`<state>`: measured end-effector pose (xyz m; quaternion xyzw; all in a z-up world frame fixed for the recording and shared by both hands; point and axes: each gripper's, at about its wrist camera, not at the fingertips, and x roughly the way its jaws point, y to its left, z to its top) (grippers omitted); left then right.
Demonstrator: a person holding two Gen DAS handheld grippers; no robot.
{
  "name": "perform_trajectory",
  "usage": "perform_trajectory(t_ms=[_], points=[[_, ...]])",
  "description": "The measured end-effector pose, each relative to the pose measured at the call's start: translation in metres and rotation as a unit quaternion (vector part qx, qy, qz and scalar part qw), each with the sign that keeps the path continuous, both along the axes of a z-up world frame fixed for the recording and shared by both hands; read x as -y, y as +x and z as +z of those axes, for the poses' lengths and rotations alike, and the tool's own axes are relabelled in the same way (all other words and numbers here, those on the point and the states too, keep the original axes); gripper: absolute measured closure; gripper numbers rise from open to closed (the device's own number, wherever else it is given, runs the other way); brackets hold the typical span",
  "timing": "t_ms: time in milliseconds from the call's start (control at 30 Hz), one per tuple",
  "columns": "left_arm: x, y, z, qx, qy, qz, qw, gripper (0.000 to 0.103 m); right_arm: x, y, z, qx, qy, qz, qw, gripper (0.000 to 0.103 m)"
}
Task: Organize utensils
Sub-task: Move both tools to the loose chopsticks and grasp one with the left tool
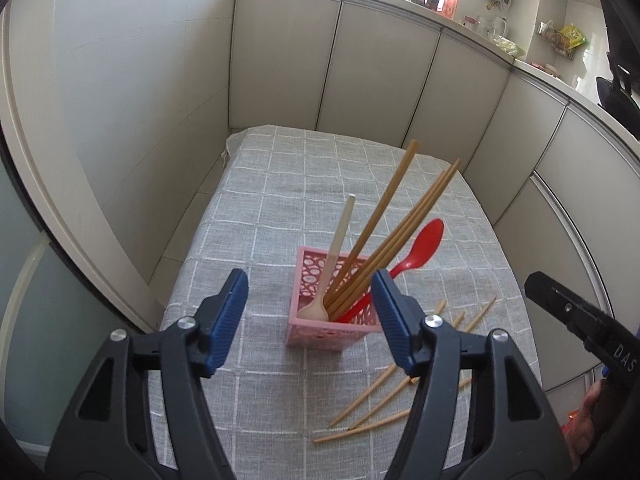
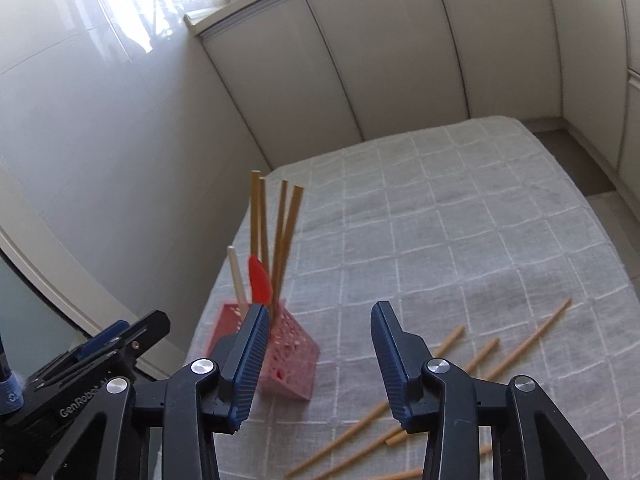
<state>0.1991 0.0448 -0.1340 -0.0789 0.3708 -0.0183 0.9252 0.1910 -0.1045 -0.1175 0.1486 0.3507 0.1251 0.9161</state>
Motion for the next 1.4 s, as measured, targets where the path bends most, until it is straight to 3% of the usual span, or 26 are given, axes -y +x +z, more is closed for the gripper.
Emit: perform_trajectory(t_ms=[133,400,700,1033,1333,1400], points=[[0.009,-0.008,-0.005,-0.015,0.019,-0.020,0.9995,0.030,0.023,-0.015,-0.006,-0.026,-0.012,-0.018,0.999,0.050],[0.029,-0.016,-0.023,-0.062,0.020,-0.064,0.9959,0.021,0.064,-0.040,-0.024,-0.077,-0.038,-0.042,0.995,0.036],[0.064,-0.022,-0.051,-0.112,0.046,-0.113,0.9862,0.020,0.095,-0.050,-0.052,-0.145,-0.064,-0.065,0.985,0.029],[0.105,-0.010,-0.079,-0.157,0.060,-0.153,0.9738,0.020,0.120,-0.045,-0.077,-0.204,-0.052,-0.088,0.974,0.026],[0.134,0.026,-0.091,-0.163,0.036,-0.165,0.9720,0.020,0.145,-0.034,-0.098,-0.242,-0.048,-0.107,0.963,0.026],[0.139,0.035,-0.093,-0.162,0.024,-0.163,0.9731,0.026,0.153,-0.031,-0.102,-0.250,-0.044,-0.117,0.960,0.026]])
